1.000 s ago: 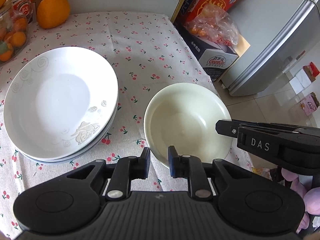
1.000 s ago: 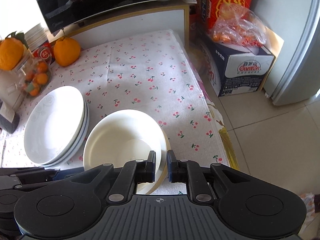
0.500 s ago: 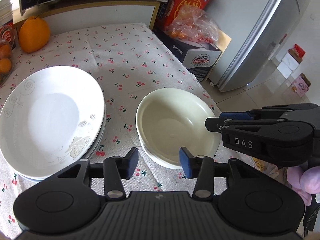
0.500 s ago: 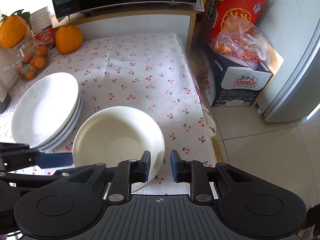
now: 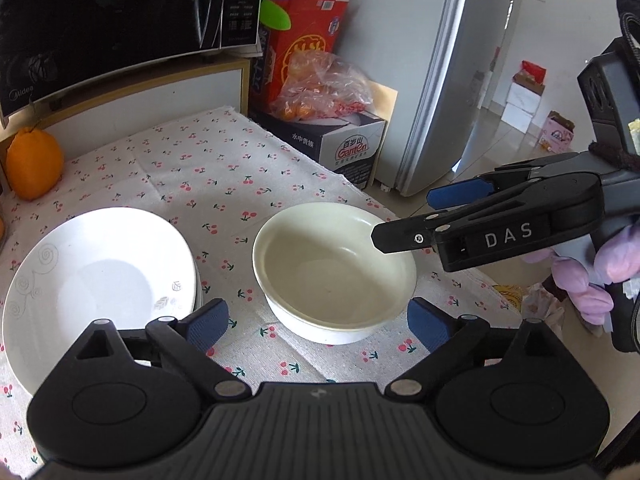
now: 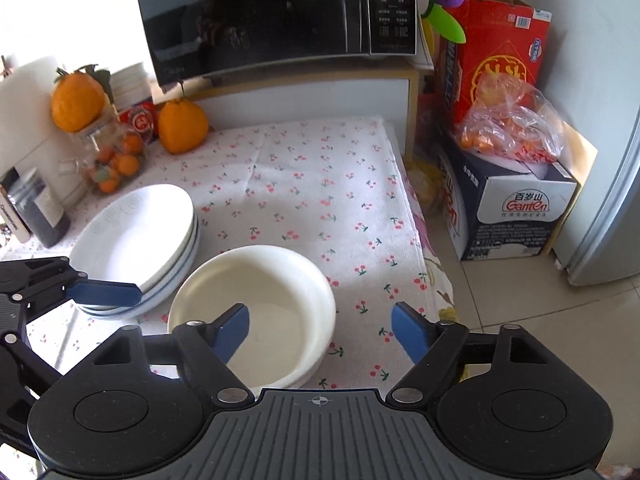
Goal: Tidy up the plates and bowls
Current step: 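Grip the nested bowls' base with the left gripper while the right gripper clamps the rim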
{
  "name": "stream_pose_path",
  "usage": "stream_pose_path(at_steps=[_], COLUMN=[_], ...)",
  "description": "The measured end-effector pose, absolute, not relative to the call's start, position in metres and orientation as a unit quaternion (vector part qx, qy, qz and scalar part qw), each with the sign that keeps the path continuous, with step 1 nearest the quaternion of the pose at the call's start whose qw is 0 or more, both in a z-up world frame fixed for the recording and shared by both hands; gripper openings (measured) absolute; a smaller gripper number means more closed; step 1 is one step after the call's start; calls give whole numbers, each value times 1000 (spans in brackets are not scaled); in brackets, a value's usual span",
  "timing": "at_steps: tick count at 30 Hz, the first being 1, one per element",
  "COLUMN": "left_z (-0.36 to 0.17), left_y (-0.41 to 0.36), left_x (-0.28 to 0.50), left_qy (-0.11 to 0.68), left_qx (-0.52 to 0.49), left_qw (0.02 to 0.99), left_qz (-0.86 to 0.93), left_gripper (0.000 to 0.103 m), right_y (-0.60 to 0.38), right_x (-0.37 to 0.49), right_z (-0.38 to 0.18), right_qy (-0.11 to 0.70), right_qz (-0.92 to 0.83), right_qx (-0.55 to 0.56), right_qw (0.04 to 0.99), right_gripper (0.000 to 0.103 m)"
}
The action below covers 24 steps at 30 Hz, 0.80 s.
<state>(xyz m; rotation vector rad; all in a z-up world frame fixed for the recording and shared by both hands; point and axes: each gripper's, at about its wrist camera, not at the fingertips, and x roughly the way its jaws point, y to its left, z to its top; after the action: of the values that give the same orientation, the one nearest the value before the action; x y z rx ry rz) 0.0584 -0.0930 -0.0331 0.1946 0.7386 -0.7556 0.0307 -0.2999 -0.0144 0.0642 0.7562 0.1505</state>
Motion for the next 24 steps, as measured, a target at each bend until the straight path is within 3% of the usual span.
stream_pose_path(at_steps=[12,24], left_z=[-53,-68], left_y=[-99,-120], left_x=[52,58], left_qy=[334,330], left_qx=[149,168], left_qw=[846,847], left_qz=[-388,-381], left_gripper=[100,96], right_y=[-329,-340], right_x=[32,48], right_z=[-30,-53], right_qy=[357,375], right_qz=[99,85], right_qx=[138,232], right_qw=[919,893], right_gripper=[84,83])
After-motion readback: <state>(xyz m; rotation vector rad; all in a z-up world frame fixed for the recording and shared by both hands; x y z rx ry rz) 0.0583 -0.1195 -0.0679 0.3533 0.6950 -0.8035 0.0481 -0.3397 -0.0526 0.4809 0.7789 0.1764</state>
